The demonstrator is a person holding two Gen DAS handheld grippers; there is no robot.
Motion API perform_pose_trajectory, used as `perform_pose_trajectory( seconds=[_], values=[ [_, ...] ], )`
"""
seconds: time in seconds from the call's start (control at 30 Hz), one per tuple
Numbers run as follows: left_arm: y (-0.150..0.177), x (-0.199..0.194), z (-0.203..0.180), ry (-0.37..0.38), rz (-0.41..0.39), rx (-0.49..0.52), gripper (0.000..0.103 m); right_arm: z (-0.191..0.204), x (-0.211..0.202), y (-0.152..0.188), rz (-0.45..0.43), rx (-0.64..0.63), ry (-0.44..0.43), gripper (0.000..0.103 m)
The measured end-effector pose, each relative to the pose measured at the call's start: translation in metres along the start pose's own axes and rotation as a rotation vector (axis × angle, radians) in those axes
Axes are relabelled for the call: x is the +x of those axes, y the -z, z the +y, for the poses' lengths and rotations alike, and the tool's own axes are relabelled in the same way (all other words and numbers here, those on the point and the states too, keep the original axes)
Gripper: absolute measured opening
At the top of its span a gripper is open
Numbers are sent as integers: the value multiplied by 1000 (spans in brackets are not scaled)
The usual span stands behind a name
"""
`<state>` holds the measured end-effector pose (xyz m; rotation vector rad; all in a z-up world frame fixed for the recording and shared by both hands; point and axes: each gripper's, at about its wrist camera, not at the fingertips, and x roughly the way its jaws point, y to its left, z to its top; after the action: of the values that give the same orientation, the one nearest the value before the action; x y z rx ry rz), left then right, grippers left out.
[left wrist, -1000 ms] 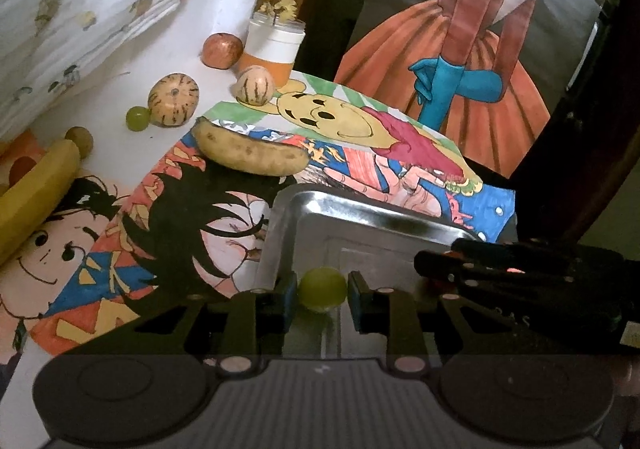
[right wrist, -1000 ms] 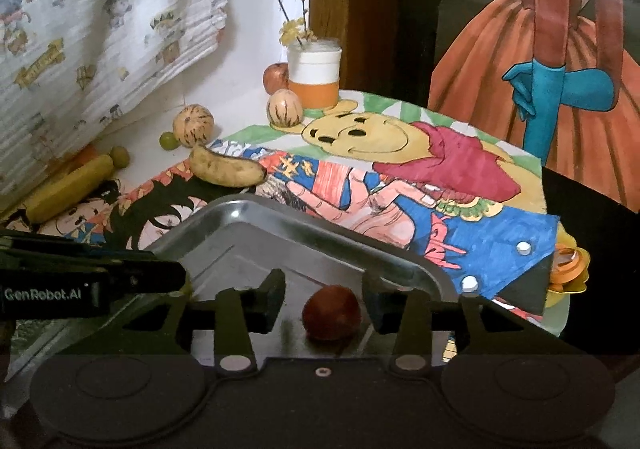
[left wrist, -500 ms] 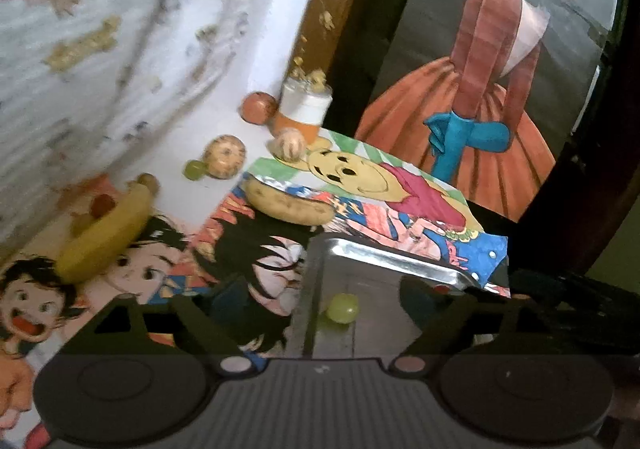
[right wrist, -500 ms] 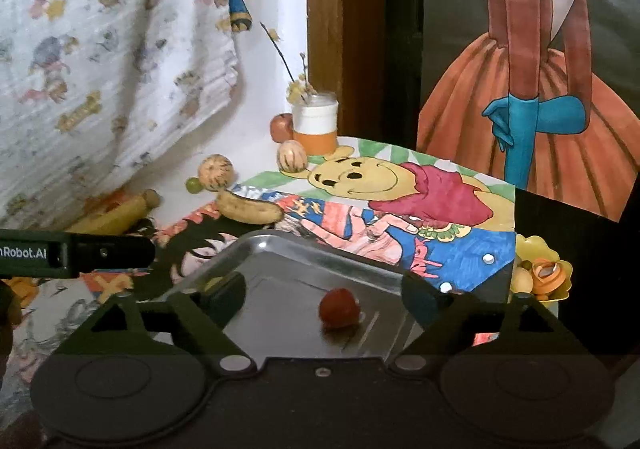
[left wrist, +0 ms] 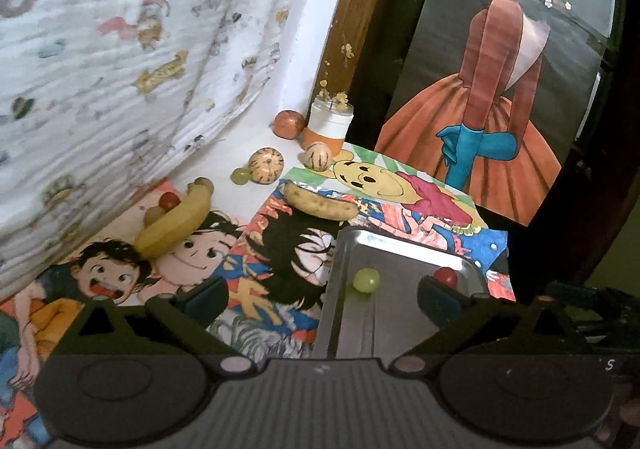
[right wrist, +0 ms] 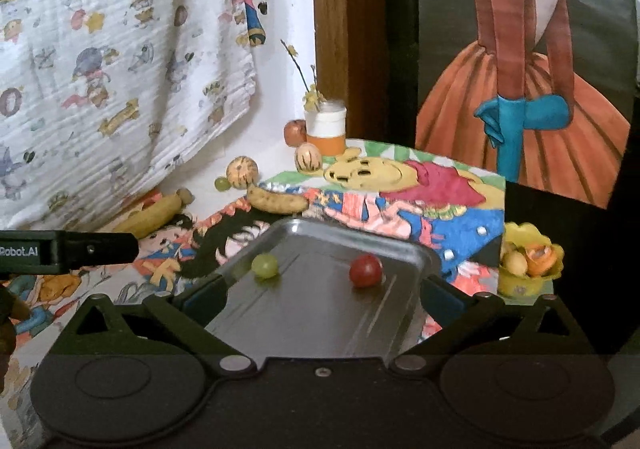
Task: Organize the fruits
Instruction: 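Withdraw both tools from the tray back toward the bananas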
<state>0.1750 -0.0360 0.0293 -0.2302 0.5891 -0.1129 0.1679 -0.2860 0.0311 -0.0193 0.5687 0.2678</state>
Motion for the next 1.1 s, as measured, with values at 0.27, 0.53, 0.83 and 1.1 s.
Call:
perform_pose_trajectory(
  seconds=[0.27,0.53,0.83,1.1],
  values=[
    [28,-28,12,-11,35,13,103,25,-25,25,78,2,21,102],
    [51,-46,35,-38,88,-12,103,43,-38,47,166,48,18,102],
    [67,-58,56,-68,124,-44,103,67,-43,64,246,40,-23,102],
    [70,-61,75,-121,135,-80,103,86,-32,62,274,5,-66,102]
  ],
)
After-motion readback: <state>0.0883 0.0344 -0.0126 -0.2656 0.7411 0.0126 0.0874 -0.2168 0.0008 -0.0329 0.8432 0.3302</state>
